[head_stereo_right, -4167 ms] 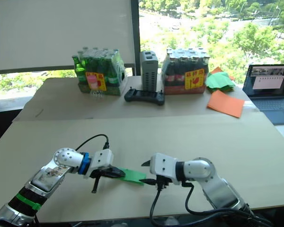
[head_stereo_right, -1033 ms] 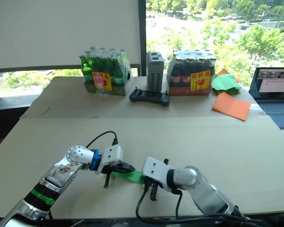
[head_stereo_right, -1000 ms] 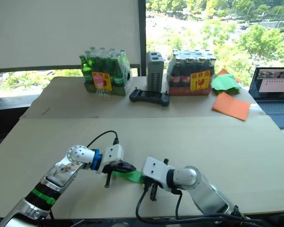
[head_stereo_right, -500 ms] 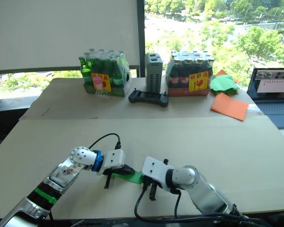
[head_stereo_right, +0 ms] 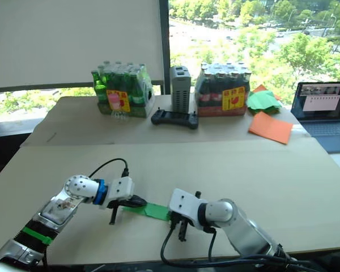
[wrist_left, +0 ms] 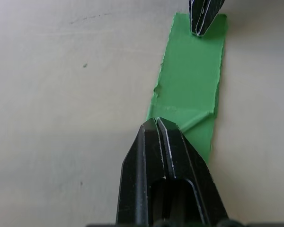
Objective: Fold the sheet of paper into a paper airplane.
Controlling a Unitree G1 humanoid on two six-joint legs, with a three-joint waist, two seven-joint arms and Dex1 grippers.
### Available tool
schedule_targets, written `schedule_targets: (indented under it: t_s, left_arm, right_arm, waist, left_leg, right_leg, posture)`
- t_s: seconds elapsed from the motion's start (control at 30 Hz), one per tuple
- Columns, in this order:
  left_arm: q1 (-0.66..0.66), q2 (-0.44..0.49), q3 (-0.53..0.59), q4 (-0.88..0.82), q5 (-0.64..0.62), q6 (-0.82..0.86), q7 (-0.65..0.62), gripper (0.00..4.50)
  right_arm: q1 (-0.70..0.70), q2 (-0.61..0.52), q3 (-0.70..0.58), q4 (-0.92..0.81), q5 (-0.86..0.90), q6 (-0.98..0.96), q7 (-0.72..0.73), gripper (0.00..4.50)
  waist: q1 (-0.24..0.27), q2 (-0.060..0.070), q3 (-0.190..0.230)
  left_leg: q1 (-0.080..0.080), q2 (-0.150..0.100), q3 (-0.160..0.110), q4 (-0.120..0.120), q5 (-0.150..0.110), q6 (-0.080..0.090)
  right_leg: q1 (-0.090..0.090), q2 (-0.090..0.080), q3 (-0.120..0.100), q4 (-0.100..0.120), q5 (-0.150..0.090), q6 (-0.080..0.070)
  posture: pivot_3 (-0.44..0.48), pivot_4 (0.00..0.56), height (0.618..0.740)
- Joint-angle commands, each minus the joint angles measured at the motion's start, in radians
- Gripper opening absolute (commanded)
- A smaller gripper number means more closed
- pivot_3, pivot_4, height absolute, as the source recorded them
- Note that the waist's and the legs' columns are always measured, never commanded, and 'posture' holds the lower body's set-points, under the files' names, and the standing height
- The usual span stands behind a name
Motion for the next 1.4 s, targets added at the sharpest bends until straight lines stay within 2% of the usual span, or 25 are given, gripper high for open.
schedule_targets:
  t_s: [0.03,0.4,0.53,0.63,0.7,0.8,1.0,1.03,1.13,1.2,1.37,1.4]
  left_arm:
    - [0.042,0.049,0.000,0.096,0.056,0.014,0.007,0.00]
    - [0.037,0.037,0.074,0.071,0.008,0.044,0.048,0.00]
    - [0.032,0.035,0.167,0.016,-0.083,0.133,0.070,0.00]
    - [0.041,0.049,0.241,-0.043,-0.155,0.218,0.072,0.00]
    - [0.061,0.058,0.294,-0.106,-0.217,0.286,0.071,0.00]
    - [0.118,0.072,0.372,-0.237,-0.343,0.421,0.069,0.00]
    - [0.249,0.102,0.429,-0.373,-0.398,0.486,0.101,0.00]
    - [0.267,0.106,0.439,-0.391,-0.408,0.495,0.107,0.00]
    - [0.308,0.109,0.472,-0.450,-0.458,0.538,0.126,0.76]
    - [0.319,0.108,0.480,-0.475,-0.478,0.557,0.140,1.42]
    - [0.314,0.100,0.462,-0.485,-0.480,0.560,0.171,3.13]
    - [0.312,0.100,0.459,-0.485,-0.480,0.558,0.175,3.47]
  right_arm:
    - [0.012,-0.014,0.020,0.028,-0.013,0.041,0.009,0.02]
    - [0.000,-0.012,0.010,0.012,-0.010,0.016,0.010,0.02]
    - [0.007,0.009,-0.052,-0.052,0.039,-0.007,0.007,0.02]
    - [0.009,0.023,-0.103,-0.098,0.072,-0.001,-0.003,0.02]
    - [0.005,0.025,-0.132,-0.119,0.086,0.004,-0.008,0.02]
    - [-0.002,0.034,-0.177,-0.155,0.122,0.024,-0.012,0.02]
    - [0.016,0.052,-0.262,-0.250,0.203,0.076,-0.035,0.02]
    - [0.024,0.052,-0.282,-0.266,0.220,0.081,-0.038,0.29]
    - [0.062,0.048,-0.340,-0.317,0.287,0.086,-0.031,1.09]
    - [0.083,0.040,-0.348,-0.342,0.313,0.074,-0.025,1.77]
    - [0.095,0.038,-0.299,-0.330,0.326,0.061,-0.031,3.47]
    - [0.093,0.041,-0.288,-0.317,0.323,0.057,-0.035,3.48]
  waist:
    - [0.001,0.000,0.000]
    - [0.002,0.001,-0.001]
    - [0.002,0.001,0.002]
    - [0.000,0.000,0.004]
    - [-0.002,-0.001,0.004]
    - [-0.006,-0.001,0.004]
    - [-0.012,-0.001,0.004]
    - [-0.012,-0.001,0.004]
    - [-0.009,-0.001,0.005]
    - [-0.002,-0.001,0.005]
    - [0.000,-0.001,0.005]
    - [-0.001,-0.001,0.005]
  left_leg:
    - [0.002,0.001,0.000,-0.002,0.000,0.000]
    - [0.003,0.002,0.000,-0.004,0.000,-0.001]
    - [0.001,0.003,0.000,-0.004,0.001,-0.001]
    - [-0.006,0.003,-0.001,-0.004,0.001,-0.002]
    - [-0.016,0.002,-0.001,-0.003,0.006,-0.010]
    - [-0.020,0.002,0.000,-0.003,0.007,-0.011]
    - [-0.028,0.001,0.001,-0.003,0.006,-0.011]
    - [-0.028,0.001,0.001,-0.003,0.006,-0.011]
    - [-0.028,0.001,0.001,-0.003,0.006,-0.010]
    - [-0.027,0.001,0.001,-0.003,0.006,-0.009]
    - [-0.026,0.002,0.001,-0.003,0.005,-0.006]
    - [-0.025,0.003,0.002,-0.003,0.005,-0.007]
  right_leg:
    - [0.003,0.000,0.000,-0.001,-0.001,0.001]
    - [0.002,0.001,0.000,-0.001,-0.002,0.001]
    - [0.000,0.002,0.000,-0.001,-0.002,0.001]
    - [-0.008,0.002,0.000,0.000,-0.001,0.000]
    - [-0.017,0.002,0.000,0.001,0.005,-0.010]
    - [-0.022,0.002,0.000,0.000,0.006,-0.011]
    - [-0.030,0.001,0.000,0.000,0.006,-0.011]
    - [-0.030,0.001,0.000,0.000,0.006,-0.011]
    - [-0.030,0.000,0.000,0.000,0.006,-0.011]
    - [-0.029,0.000,0.000,0.000,0.006,-0.012]
    - [-0.029,0.001,-0.001,0.001,0.009,-0.015]
    - [-0.029,0.002,-0.001,0.001,0.009,-0.016]
  posture:
    - [0.000,0.150,0.711]
    - [0.000,0.150,0.711]
    - [0.000,0.150,0.711]
    - [0.000,0.150,0.711]
    - [0.000,0.150,0.711]
    - [0.000,0.150,0.711]
    - [0.000,0.150,0.711]
    - [0.000,0.150,0.711]
    - [0.000,0.150,0.711]
    - [0.000,0.150,0.711]
    - [0.000,0.150,0.711]
    - [0.000,0.150,0.711]
